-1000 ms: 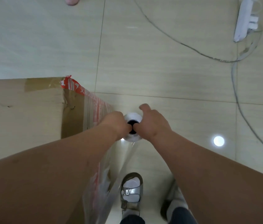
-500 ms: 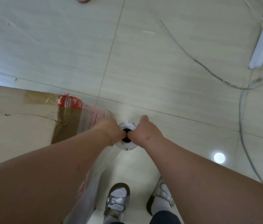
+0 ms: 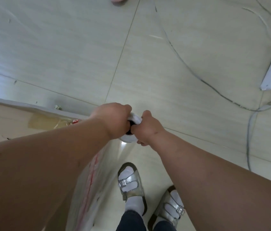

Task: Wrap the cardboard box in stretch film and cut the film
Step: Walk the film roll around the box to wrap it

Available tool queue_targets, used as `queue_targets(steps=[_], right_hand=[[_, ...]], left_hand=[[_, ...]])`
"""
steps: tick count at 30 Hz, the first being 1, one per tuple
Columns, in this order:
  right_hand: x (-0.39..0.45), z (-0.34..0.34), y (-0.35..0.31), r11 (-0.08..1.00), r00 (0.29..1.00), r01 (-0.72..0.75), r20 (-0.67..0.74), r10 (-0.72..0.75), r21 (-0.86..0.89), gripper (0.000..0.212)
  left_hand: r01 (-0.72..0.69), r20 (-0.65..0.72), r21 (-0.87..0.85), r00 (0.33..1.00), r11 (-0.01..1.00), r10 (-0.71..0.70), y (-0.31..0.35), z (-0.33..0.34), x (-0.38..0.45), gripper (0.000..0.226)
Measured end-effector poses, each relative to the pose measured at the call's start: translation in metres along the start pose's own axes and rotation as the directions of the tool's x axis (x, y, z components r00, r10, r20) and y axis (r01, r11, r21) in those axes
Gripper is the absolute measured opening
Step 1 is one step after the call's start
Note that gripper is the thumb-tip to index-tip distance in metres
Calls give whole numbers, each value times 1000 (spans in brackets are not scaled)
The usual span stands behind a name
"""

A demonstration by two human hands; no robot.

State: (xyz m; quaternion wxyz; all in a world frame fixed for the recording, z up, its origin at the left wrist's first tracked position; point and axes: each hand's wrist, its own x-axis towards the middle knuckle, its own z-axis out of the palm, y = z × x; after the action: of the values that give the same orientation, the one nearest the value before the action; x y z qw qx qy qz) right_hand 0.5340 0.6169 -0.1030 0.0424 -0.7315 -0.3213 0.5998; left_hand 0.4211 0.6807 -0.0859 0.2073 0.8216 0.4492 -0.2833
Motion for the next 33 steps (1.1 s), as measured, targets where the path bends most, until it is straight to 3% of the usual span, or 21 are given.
queue_targets(steps=[4, 7, 10, 14, 17, 19, 21, 25, 27, 31, 33], right_hand=[[7, -1, -23, 978, 987, -152, 78, 142, 141, 50], [12, -4, -44, 977, 970, -212, 127, 207, 26, 62], [24, -4, -60, 975, 997, -60, 38, 70, -212, 65], [46, 1, -87, 928, 993, 111, 4, -118, -357, 46], [62, 2, -107, 934, 987, 147, -6, -158, -326, 43], [69, 6, -116, 979, 996, 82, -4, -84, -186, 43], [74, 8, -123, 994, 1000, 25, 18, -23, -106, 47], [75, 3, -142, 980, 993, -3, 116, 26, -197, 57], [80, 2, -151, 961, 987, -15, 152, 60, -276, 63], [88, 5, -165, 898, 985, 142, 153, -84, -416, 61], [91, 3, -172, 904, 973, 203, 184, -142, -375, 57]], left_hand=[[176, 220, -56, 962, 983, -159, -15, -4, 20, 34], [185, 287, -22, 943, 983, -171, -26, -14, 34, 30], [123, 229, 45, 965, 991, -130, -38, -29, 41, 20], [-27, 61, 95, 998, 995, 21, -59, -51, 47, 14], [-39, -39, 46, 998, 998, 40, -81, -61, 51, 13], [27, -91, -13, 995, 1000, -29, -95, -56, 56, 8], [112, -69, -78, 991, 991, -118, -104, -48, 61, 8], [390, 221, -286, 916, 875, -336, -120, -39, 63, 29], [481, 318, -354, 869, 802, -380, -122, -44, 61, 20], [388, 156, -87, 915, 918, -372, -125, -66, 60, 8], [359, 112, -50, 929, 932, -352, -132, -74, 60, 5]])
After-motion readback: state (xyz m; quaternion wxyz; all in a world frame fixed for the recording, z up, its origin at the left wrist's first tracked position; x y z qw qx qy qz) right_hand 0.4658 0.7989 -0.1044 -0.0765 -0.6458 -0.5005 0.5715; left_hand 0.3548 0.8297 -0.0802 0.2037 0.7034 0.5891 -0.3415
